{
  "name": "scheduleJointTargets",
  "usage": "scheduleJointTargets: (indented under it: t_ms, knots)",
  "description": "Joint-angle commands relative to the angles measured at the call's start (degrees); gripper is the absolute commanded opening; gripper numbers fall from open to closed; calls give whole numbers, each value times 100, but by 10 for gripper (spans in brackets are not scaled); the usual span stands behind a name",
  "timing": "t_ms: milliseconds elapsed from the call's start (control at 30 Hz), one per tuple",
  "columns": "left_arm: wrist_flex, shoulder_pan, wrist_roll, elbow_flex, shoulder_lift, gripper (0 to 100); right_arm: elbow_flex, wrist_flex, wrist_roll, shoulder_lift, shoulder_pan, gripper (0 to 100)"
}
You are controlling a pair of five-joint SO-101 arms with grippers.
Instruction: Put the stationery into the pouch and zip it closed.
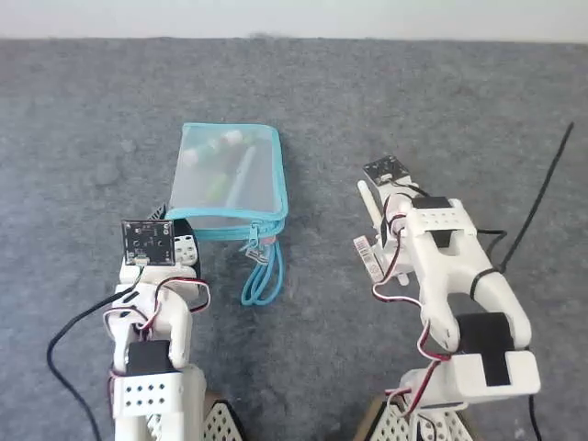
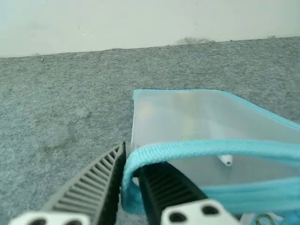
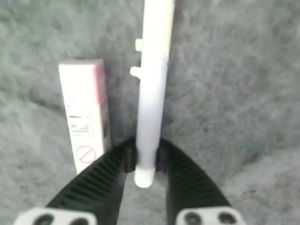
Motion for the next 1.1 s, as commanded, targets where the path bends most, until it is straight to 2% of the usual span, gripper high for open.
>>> scheduleJointTargets:
  t_ms: [0,133,267,400,533,700,867,1067]
  knots:
    - [-9,44,-44,-154,-70,13,-237,189,26,-66,207,13]
    - [0,413,-53,-75,-35,13,-774,945,18,-479,602,12]
    - [35,721,-53,-75,-26,13,-1020,1798,88,-1305,523,12]
    - [123,826,-53,-75,-26,13,-1081,2642,413,-2360,-101,12]
    - [123,862,-53,-75,-26,13,-1196,3495,440,-3407,-1182,12]
    - [123,862,-53,-75,-26,13,-1591,4365,422,-3873,-2273,14]
    - [123,862,-53,-75,-26,13,-1767,4400,53,-3670,-2686,15]
    - [123,853,-53,-75,-26,13,-2207,4453,-18,-3108,-2730,16]
